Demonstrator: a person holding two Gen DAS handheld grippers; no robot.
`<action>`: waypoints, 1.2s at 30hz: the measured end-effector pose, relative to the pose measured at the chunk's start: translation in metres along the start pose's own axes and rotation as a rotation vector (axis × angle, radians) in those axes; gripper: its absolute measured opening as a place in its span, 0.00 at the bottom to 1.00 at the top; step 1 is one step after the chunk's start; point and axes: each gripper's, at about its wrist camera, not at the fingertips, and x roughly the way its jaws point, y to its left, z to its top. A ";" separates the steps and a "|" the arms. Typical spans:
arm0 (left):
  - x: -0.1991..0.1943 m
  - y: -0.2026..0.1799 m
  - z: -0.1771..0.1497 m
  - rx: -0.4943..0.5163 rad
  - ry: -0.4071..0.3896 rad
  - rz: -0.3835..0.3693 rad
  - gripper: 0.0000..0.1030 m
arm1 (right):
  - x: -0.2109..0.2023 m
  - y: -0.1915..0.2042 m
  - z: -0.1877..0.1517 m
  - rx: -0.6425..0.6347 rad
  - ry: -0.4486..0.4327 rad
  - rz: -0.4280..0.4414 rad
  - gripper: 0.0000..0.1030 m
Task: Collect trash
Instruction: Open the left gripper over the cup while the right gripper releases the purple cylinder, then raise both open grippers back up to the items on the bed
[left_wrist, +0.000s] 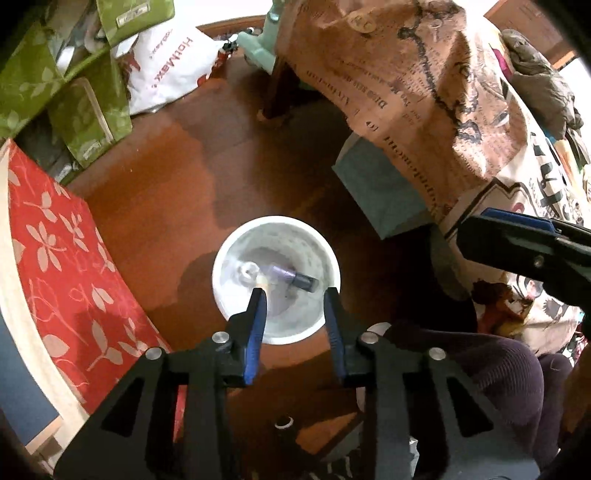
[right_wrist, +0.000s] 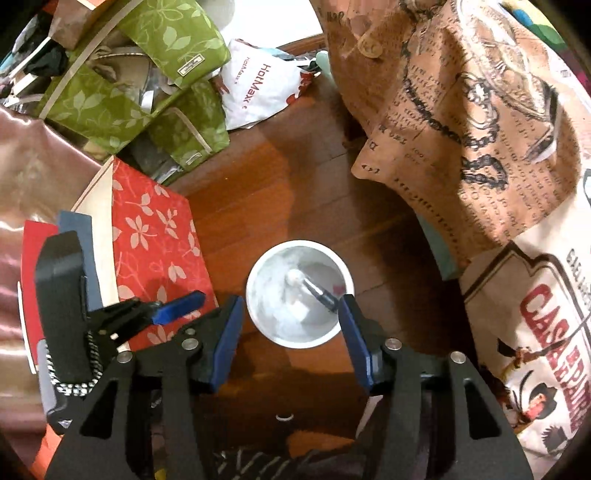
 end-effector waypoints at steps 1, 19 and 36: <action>-0.003 -0.001 0.000 0.005 -0.007 0.006 0.30 | -0.003 -0.002 -0.001 -0.003 -0.003 -0.002 0.48; -0.125 -0.062 0.009 0.127 -0.247 0.021 0.30 | -0.116 -0.002 -0.031 -0.032 -0.266 -0.069 0.48; -0.211 -0.190 0.013 0.300 -0.433 -0.021 0.39 | -0.238 -0.086 -0.093 0.096 -0.536 -0.146 0.48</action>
